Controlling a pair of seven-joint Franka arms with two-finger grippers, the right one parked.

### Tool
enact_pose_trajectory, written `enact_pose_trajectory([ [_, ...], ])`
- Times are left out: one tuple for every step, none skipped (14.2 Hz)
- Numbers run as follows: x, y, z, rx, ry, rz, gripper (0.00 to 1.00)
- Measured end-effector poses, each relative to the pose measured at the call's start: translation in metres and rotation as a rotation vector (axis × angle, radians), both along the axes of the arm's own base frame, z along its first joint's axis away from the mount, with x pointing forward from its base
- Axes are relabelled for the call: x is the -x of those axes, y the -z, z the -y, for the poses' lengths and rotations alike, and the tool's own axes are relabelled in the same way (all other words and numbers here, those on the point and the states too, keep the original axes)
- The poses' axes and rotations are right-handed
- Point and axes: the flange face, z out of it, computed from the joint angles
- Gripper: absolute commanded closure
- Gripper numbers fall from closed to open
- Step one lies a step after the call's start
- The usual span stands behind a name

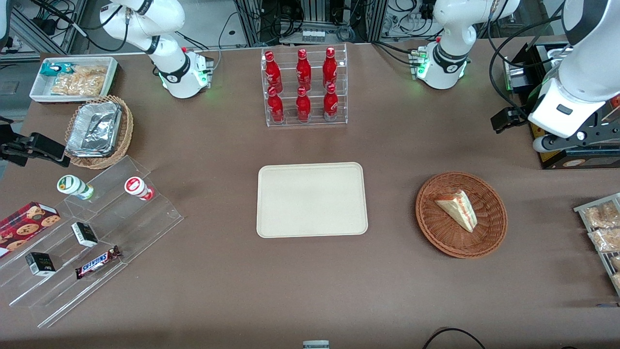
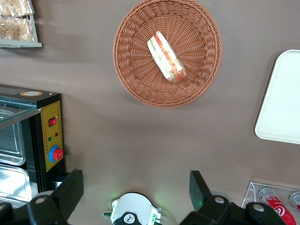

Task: Place sandwich from basket to tray
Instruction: 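Move the left gripper over the wrapped sandwich in the wicker basket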

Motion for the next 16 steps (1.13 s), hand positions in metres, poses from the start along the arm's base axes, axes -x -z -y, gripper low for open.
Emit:
enact_pose_trajectory([
  [0.000,0.000,0.000,0.000,0.001,-0.001,0.00],
  [-0.001,0.001,0.000,0.000,0.001,-0.002,0.00],
  [-0.001,0.002,0.000,0.001,0.001,-0.004,0.00],
  [-0.003,0.005,0.000,0.002,0.001,-0.009,0.00],
  [-0.005,0.009,0.000,0.003,0.001,-0.018,0.00],
  [-0.008,0.017,-0.001,0.005,0.000,-0.032,0.00],
  [-0.014,0.028,-0.004,0.007,-0.004,-0.054,0.00],
  [-0.020,0.044,-0.007,0.006,-0.010,-0.083,0.00],
  [-0.027,0.063,-0.012,0.000,-0.016,-0.108,0.00],
  [-0.036,0.085,-0.018,-0.018,-0.023,-0.116,0.00],
  [-0.046,0.112,-0.022,-0.048,-0.050,-0.105,0.00],
  [-0.054,0.142,-0.024,-0.080,-0.103,-0.080,0.00],
  [-0.058,0.173,-0.022,-0.099,-0.159,-0.053,0.00],
  [-0.060,0.203,-0.020,-0.104,-0.206,-0.034,0.00],
  [-0.059,0.230,-0.017,-0.103,-0.248,-0.022,0.00],
  [-0.058,0.255,-0.015,-0.100,-0.288,-0.015,0.00],
])
